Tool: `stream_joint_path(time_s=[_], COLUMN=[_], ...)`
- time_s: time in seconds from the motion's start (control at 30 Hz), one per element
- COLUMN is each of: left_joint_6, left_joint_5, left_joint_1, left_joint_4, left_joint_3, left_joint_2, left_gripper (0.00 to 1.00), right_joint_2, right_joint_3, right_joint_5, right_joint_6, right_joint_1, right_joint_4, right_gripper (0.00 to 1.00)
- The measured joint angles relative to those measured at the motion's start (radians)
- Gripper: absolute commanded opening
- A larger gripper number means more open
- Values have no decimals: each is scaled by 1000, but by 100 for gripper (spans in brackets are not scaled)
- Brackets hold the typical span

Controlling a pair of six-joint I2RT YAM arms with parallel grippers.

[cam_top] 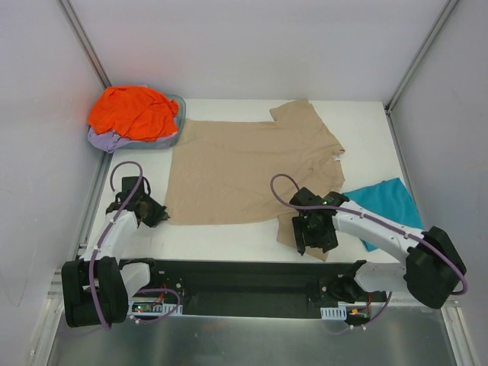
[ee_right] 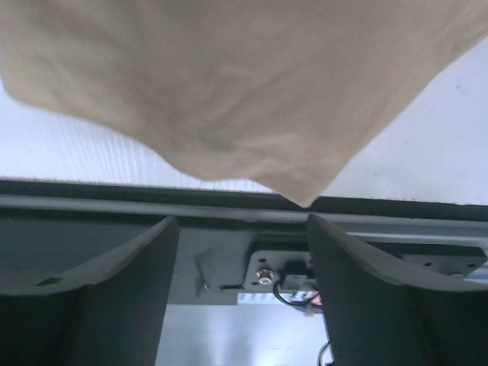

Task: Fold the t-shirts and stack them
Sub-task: Grap the side of the flattened tshirt closest away from the robot with both arms

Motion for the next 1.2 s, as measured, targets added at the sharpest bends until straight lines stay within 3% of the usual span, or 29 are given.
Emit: stream_joint_path(time_s=[0.27, 0.37, 0.47, 0.5, 0.53, 0.73, 0.97, 1.2], left_joint_6=[-2, -2, -3, -3, -3, -25, -69, -96], left_joint_5=[-1, -5, -11, -12, -13, -18, -32, -31], left_joint_1=[0, 0, 0, 0, 0, 0, 0, 0], left_joint_4=[-1, -1, -1, -2, -2, -29, -100, -178], left_joint_3=[-7, -8, -8, -8, -8, -8, -50, -82], left_joint_2=[-3, -3, -3, -3, -3, -21, -175, -223], left_gripper=[0, 0, 0, 0, 0, 0, 0, 0], right_joint_2=[238, 270, 279, 280, 280, 224, 40, -13], right_joint_3=[1, 8, 9, 9, 9, -25, -84, -77], right_joint_5=[-2, -39, -71, -80, -90, -142, -170, -172], right_joint_6=[-15, -34, -49, -54, -58, -41, 16, 29], right_joint_1=[-51, -74, -90, -99, -106, -114, -76, -56], right_joint_4=[107, 119, 126, 124, 122, 120, 17, -71], right_gripper=[55, 43, 22, 8, 1, 1, 1, 1])
